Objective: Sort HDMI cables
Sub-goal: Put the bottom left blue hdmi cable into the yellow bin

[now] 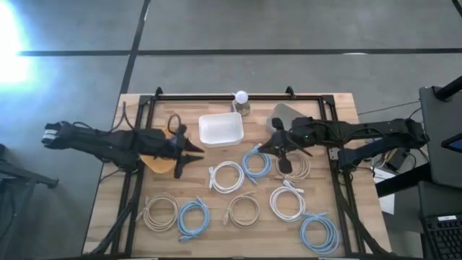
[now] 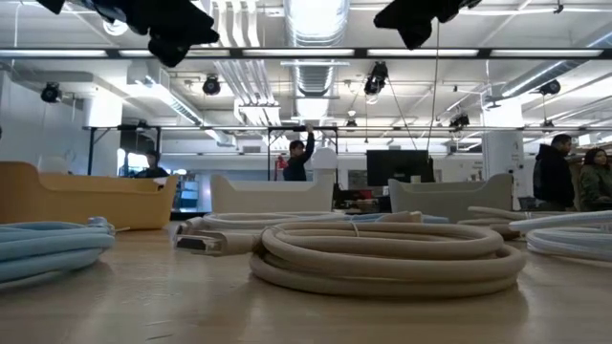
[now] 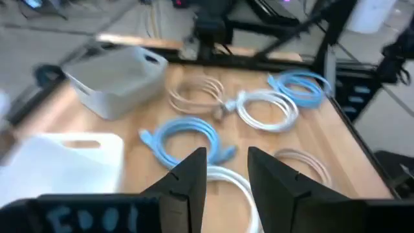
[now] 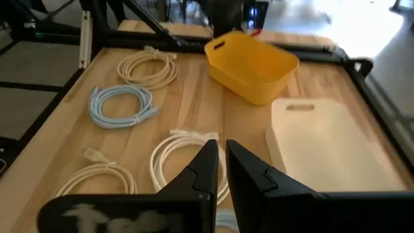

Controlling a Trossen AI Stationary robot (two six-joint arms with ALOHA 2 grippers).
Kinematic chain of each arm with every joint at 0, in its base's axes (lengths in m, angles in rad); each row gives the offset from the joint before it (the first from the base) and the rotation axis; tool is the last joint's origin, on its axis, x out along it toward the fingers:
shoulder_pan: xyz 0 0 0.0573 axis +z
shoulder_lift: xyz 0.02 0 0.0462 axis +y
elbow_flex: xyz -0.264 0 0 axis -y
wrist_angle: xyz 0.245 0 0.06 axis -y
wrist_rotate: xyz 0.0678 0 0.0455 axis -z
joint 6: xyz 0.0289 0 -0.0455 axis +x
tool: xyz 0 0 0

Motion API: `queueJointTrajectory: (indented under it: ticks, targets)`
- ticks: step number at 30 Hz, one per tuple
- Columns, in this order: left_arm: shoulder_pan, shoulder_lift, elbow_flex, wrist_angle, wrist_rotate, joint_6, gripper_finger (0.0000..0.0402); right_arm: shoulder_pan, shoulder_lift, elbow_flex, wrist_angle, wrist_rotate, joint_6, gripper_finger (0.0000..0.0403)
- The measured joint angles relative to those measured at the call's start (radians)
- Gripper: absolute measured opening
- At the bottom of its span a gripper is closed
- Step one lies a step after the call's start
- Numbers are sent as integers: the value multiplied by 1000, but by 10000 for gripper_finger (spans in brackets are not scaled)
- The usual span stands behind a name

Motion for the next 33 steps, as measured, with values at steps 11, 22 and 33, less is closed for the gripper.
queueJointTrajectory:
  ticks: [11, 22, 33]
  targets:
    - [-177, 214, 110, -159, 0, -157, 111, 0, -9, -128, 169, -2, 3, 29]
    - [-291, 388, 114, -240, -6, -387, 110, 0, -8, -184, 173, -3, 3, 29]
    - [-335, 528, 113, -335, 16, -549, 110, 0, -7, -184, 189, -3, -12, 29]
